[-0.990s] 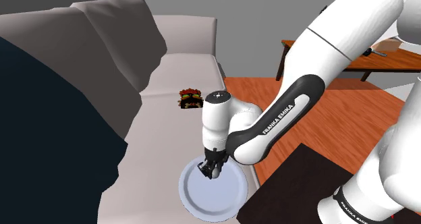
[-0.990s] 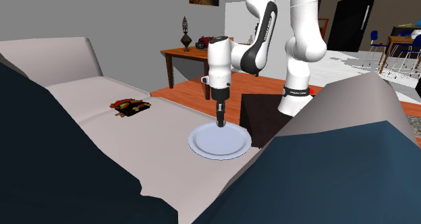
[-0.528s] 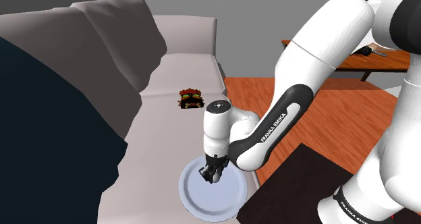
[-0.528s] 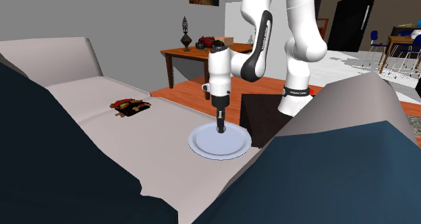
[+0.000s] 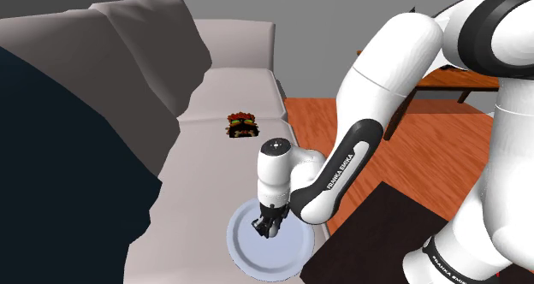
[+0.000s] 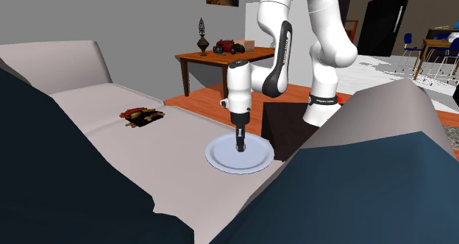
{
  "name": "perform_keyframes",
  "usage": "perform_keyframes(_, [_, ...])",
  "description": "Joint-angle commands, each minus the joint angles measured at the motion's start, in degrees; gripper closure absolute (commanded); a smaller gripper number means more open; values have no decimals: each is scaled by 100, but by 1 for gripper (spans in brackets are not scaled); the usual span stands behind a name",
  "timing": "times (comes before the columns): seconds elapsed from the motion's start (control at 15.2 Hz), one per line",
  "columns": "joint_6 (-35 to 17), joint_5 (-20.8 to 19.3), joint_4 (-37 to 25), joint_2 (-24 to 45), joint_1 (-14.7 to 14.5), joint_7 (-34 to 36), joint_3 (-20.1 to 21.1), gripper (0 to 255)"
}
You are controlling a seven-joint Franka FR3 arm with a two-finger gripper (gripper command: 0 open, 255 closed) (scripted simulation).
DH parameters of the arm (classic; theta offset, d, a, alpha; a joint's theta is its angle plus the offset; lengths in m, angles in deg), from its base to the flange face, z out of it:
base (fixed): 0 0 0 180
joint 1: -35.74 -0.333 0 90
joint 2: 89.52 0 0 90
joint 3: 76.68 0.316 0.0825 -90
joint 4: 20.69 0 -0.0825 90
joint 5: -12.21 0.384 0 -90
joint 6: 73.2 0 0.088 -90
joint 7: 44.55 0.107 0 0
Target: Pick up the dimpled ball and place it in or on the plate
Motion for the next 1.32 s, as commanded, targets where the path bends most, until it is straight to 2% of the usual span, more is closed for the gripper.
perform_keyframes(0.0, [-10, -10, -4, 12, -7, 7, -9, 255])
perform_keyframes(0.26, [-9, -9, -4, 11, -7, 7, -8, 255])
perform_keyframes(0.33, [-9, -9, -4, 11, -7, 7, -8, 0])
perform_keyframes(0.66, [-9, -9, -4, 11, -7, 7, -8, 0])
perform_keyframes(0.92, [636, 656, 109, -783, 394, -478, 529, 0])
perform_keyframes(1.25, [635, 665, 109, -785, 379, -484, 514, 0])
